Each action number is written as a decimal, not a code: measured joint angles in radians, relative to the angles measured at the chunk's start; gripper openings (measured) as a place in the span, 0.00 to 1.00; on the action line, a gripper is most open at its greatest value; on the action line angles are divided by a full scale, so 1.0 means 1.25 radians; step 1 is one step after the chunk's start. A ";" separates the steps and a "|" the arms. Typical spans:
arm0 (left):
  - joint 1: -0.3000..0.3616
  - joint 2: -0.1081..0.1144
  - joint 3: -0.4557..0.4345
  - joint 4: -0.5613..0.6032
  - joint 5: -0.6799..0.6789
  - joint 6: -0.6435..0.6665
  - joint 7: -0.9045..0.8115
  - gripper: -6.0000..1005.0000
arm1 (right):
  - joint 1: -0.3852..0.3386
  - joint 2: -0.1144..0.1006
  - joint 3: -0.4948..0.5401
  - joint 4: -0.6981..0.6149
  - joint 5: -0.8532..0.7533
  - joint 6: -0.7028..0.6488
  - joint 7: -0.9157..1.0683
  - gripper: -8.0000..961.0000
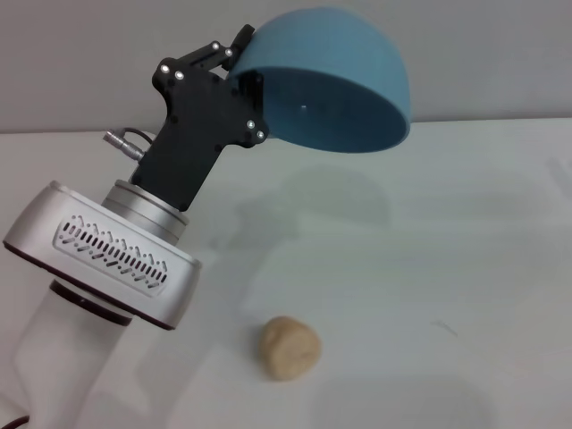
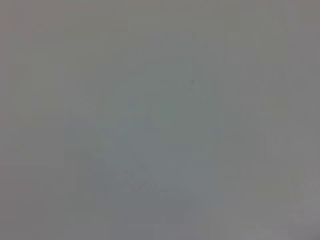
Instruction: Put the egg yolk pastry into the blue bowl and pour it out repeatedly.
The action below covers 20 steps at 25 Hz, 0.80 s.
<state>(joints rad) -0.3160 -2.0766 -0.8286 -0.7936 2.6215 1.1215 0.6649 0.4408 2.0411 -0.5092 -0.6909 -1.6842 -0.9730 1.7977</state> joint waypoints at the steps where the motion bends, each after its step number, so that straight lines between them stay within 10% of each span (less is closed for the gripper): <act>1: -0.001 0.001 0.000 0.000 0.000 -0.001 0.000 0.01 | 0.001 0.000 0.000 0.003 0.000 0.000 0.000 0.45; 9: -0.012 0.005 -0.009 -0.015 -0.051 -0.087 -0.052 0.01 | 0.018 0.001 -0.014 0.018 -0.005 -0.008 -0.001 0.44; 20: 0.031 0.013 -0.200 -0.268 -0.113 -0.606 -0.062 0.01 | 0.046 -0.026 -0.176 0.033 -0.022 -0.059 -0.001 0.44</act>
<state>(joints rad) -0.2770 -2.0609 -1.0782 -1.1283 2.4807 0.3638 0.5879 0.4983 2.0083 -0.7296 -0.6492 -1.7112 -1.0461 1.7963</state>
